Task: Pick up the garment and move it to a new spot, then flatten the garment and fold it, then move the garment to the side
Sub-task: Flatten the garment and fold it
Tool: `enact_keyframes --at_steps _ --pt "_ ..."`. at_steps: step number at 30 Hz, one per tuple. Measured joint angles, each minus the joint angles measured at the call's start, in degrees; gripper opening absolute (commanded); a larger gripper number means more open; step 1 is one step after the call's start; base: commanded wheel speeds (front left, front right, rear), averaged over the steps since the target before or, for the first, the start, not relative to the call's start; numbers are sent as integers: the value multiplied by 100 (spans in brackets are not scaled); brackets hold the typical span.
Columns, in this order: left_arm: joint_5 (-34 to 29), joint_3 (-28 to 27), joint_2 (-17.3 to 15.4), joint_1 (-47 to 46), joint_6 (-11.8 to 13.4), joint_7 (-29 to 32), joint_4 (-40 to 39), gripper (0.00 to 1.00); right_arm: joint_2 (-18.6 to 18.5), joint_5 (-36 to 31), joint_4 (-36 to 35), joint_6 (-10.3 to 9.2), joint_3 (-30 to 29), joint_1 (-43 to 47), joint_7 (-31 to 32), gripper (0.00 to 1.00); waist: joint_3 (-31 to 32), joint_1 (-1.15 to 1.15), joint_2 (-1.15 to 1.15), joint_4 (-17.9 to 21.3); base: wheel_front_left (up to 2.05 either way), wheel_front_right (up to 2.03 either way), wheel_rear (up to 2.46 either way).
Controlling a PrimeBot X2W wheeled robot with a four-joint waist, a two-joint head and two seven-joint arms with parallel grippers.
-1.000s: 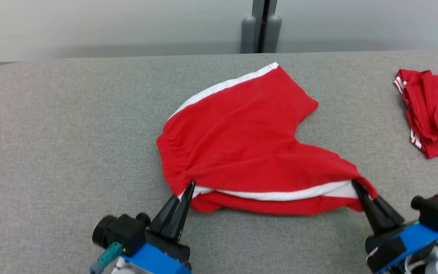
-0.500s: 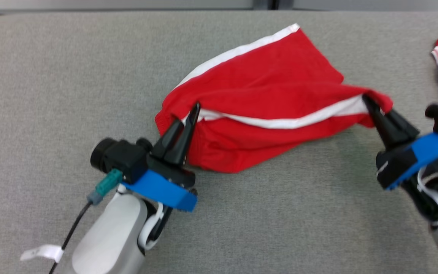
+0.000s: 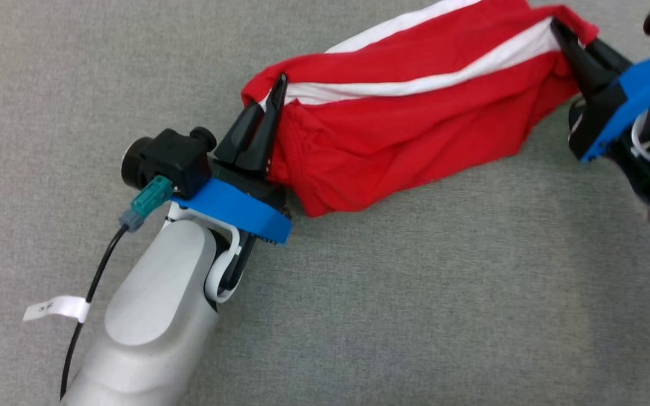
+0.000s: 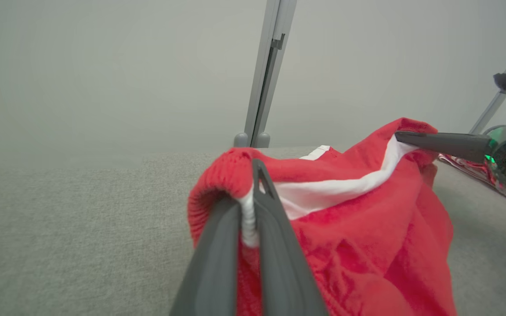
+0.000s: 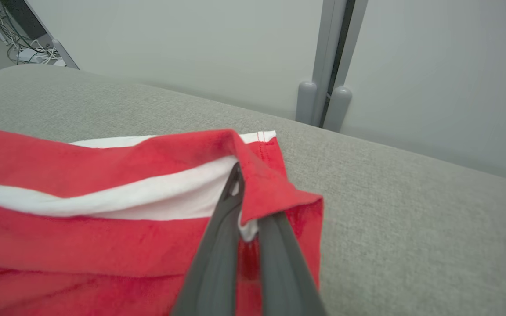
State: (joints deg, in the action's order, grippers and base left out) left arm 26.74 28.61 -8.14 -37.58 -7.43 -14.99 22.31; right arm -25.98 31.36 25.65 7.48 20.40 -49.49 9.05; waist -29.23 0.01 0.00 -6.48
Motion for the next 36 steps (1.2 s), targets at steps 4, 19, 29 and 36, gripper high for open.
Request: enact_keyframes --at_steps 4,19,29,36 --pt "-11 -65 109 -155 0 0 118 0 101 14 533 0 208 -530 -38 0 -166 0 0 -101 0 0 0" --pt "-220 -390 301 99 0 0 375 100 248 293 1693 0 907 -939 -970 100 -25 -1 0 -104 0 0 0" --pt "-679 -1234 297 1304 69 0 -566 100 -204 599 1772 0 1166 -230 -1484 100 457 -2 0 -116 0 0 0" --pt "-985 -2050 333 1890 274 0 -1316 100 -326 706 1954 0 1156 -37 -1541 100 600 -2 0 -237 0 0 0"
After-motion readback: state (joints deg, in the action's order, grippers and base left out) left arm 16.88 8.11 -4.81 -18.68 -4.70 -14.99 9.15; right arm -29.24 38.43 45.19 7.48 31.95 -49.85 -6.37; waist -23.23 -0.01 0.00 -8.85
